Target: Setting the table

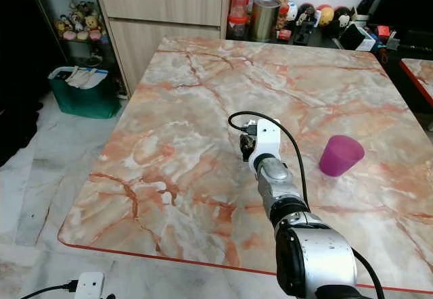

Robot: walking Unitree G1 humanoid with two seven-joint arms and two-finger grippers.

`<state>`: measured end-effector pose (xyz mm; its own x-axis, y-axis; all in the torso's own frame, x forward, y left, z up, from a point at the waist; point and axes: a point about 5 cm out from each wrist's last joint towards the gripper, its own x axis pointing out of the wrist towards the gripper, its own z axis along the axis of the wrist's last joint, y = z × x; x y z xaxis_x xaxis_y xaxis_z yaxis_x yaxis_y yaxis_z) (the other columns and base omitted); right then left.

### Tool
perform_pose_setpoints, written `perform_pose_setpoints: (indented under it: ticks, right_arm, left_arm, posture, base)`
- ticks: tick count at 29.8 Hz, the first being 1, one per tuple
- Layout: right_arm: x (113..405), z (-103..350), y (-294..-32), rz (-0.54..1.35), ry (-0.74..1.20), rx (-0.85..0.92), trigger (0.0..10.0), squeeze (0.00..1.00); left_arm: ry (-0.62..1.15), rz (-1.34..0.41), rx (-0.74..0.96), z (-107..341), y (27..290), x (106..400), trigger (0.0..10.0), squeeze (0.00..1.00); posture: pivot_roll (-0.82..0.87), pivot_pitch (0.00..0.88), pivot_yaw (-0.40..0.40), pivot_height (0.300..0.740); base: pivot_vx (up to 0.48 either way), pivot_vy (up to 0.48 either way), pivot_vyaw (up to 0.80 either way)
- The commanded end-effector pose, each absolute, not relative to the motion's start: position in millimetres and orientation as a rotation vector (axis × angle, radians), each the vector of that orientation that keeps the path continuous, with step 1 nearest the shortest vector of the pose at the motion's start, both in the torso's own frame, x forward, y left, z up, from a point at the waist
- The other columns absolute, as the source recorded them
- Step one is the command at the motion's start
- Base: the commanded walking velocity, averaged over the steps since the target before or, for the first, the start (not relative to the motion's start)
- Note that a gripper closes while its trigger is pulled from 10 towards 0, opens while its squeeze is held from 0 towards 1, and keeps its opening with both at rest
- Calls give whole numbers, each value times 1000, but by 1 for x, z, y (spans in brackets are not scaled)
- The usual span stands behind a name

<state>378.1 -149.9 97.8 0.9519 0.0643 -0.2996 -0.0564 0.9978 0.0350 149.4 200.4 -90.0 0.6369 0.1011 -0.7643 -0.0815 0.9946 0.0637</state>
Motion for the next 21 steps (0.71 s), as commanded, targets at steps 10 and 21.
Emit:
perform_pose_setpoints:
  ticks: [10,21]
  right_arm:
    - [378,96,-158,16,340,12,10000,0]
    - [370,83,-163,-15,405,78,10000,0]
  left_arm:
    - [1093,61,3,-114,185,86,10000,0]
    - [1100,62,30,-114,188,79,10000,0]
  posture:
    - [151,168,-81,740]
    - [161,180,-80,740]
  base:
    - [0,0,0]
    - [0,0,0]
